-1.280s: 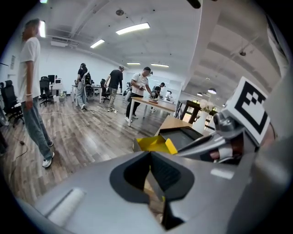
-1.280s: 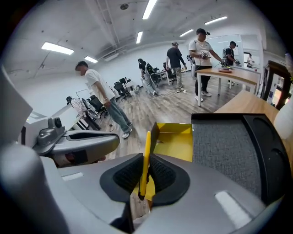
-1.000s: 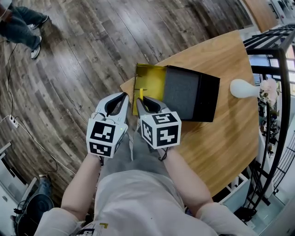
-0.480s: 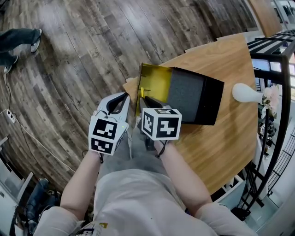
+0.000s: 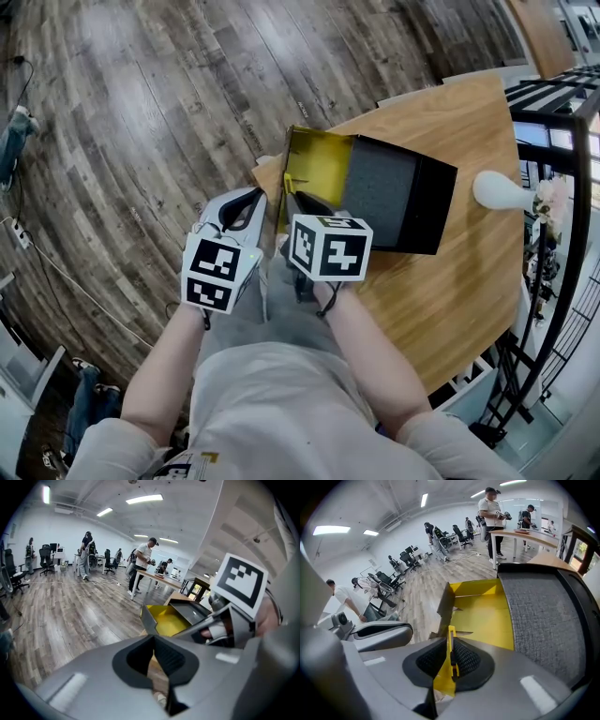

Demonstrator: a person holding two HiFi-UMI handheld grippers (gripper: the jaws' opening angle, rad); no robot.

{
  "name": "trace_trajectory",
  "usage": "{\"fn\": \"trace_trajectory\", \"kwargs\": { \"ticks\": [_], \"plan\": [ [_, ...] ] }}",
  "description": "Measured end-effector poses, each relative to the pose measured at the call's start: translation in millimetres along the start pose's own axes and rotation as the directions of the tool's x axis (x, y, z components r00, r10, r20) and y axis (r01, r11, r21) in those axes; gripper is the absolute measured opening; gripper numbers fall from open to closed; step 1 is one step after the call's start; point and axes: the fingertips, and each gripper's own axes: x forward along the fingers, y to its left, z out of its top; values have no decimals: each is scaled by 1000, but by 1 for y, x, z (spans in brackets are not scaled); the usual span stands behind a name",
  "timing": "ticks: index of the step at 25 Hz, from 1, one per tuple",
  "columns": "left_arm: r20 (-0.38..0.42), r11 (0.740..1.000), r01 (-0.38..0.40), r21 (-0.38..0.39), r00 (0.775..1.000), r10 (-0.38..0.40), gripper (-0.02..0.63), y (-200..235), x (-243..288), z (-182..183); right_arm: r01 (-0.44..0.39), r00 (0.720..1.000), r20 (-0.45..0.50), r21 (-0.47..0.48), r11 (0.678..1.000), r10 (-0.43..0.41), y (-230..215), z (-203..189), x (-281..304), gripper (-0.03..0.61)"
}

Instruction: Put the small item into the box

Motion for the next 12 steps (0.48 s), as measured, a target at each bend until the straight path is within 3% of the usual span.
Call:
{"fn": "trace_trajectory", "kwargs": {
  "ticks": [3,12],
  "plan": [
    [6,1000,-5,5,1000,5,3,0,-4,6,-33,999,15,4,999,33,4,4,-5,43],
    [66,998,-32,60,997,28,3,-10,-37,34,-42,986,156,-122,992,61,23,33,-59,5]
  ]
}}
